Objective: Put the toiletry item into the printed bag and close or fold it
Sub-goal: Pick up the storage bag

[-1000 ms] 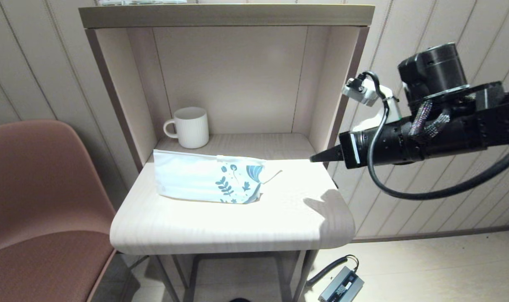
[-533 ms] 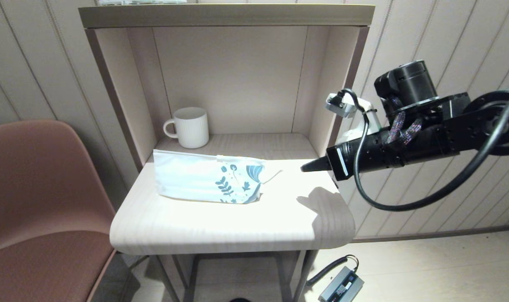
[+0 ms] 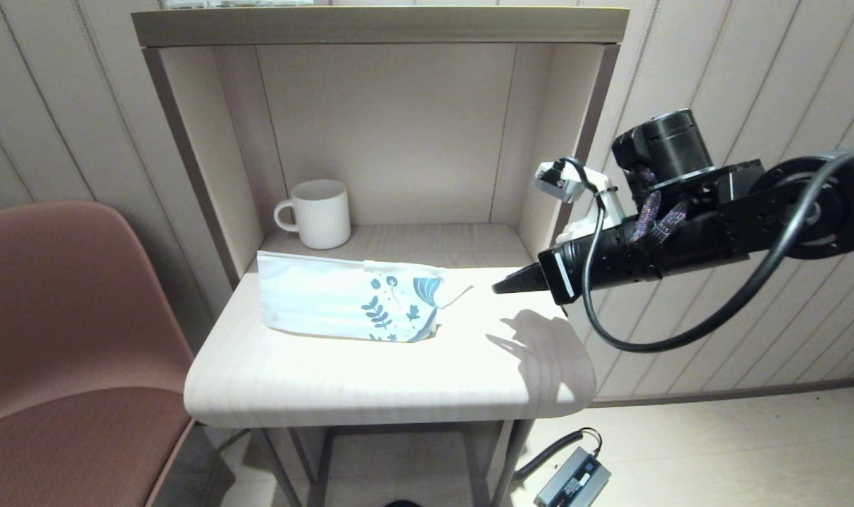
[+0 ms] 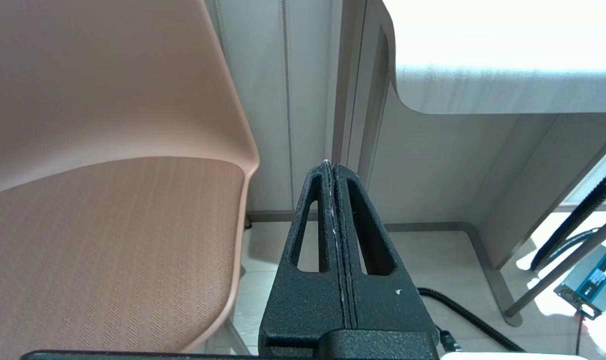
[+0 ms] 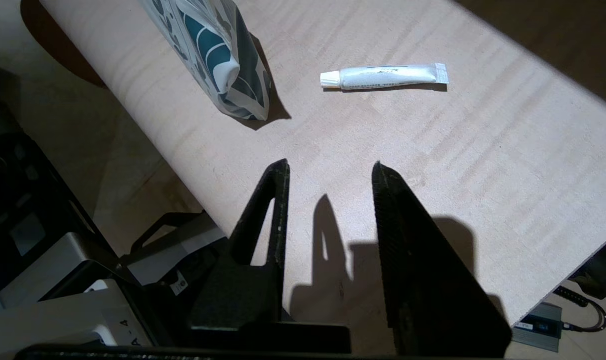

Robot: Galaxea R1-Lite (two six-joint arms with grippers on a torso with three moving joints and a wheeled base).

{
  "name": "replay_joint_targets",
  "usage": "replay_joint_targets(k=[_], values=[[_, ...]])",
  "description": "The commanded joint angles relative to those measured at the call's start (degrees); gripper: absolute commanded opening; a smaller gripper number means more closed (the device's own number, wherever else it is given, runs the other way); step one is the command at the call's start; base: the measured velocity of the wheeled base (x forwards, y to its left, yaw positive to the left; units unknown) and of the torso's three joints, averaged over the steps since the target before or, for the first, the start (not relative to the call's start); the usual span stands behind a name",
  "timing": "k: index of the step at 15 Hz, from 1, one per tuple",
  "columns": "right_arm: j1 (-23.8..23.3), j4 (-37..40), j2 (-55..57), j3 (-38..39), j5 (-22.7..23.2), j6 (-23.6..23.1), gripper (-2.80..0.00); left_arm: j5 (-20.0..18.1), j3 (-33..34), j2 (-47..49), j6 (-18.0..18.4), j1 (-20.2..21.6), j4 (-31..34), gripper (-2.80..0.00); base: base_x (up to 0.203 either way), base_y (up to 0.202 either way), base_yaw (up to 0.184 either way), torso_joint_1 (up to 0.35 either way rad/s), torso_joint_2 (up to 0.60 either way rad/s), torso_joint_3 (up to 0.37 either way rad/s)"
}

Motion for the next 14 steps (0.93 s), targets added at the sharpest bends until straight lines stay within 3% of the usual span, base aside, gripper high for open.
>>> replay_joint_targets(k=[1,5,9,14], values=[[0.5,0.0,3.1,-1.5,1.4,-1.1,0.00,0.0,0.0,0.0,0.0,0.0,0.0,-2.80,0.000,0.000,0.000,0.000,0.00,0.000],[2.7,0.2,9.0,-7.5,8.7,-1.4,0.00,0.0,0.0,0.0,0.1,0.0,0.0,-2.80,0.000,0.000,0.000,0.000,0.00,0.000],[4.9,0.1,10.0,-9.1,10.2,-3.0,0.00,0.0,-0.4,0.0,0.2,0.0,1.6,-2.80,0.000,0.000,0.000,0.000,0.00,0.000],[5.8,0.6,17.2,-17.2,11.6,-4.5,0.00,0.0,-0.4,0.0,0.2,0.0,1.6,-2.80,0.000,0.000,0.000,0.000,0.00,0.000]])
